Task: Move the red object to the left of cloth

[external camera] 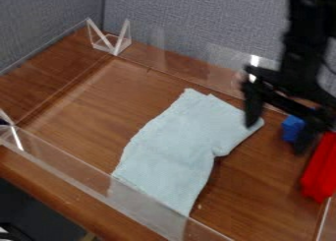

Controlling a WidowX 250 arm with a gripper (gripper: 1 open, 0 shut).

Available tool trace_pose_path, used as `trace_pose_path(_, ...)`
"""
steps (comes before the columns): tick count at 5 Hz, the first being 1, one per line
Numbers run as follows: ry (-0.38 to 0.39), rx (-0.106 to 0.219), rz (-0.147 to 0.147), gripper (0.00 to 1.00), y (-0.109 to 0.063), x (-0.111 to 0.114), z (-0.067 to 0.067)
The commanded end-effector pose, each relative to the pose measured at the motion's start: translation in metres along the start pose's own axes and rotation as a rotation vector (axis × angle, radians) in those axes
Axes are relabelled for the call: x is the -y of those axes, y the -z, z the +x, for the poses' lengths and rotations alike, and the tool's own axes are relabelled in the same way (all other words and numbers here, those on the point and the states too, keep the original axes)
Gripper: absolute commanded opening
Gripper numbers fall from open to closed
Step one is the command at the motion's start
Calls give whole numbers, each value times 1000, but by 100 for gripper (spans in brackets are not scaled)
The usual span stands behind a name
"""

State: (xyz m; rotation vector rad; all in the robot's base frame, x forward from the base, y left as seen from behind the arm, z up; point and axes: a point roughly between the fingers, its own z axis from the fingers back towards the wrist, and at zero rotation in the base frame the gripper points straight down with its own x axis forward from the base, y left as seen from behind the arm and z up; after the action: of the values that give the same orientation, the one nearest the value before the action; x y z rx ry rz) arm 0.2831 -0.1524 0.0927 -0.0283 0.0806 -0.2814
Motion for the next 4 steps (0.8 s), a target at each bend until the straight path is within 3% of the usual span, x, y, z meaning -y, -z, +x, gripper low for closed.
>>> trace_pose_path(1,38,74,-13,100,-5,22,17)
trace_pose_path(4,56,77,-11,100,27,17,28)
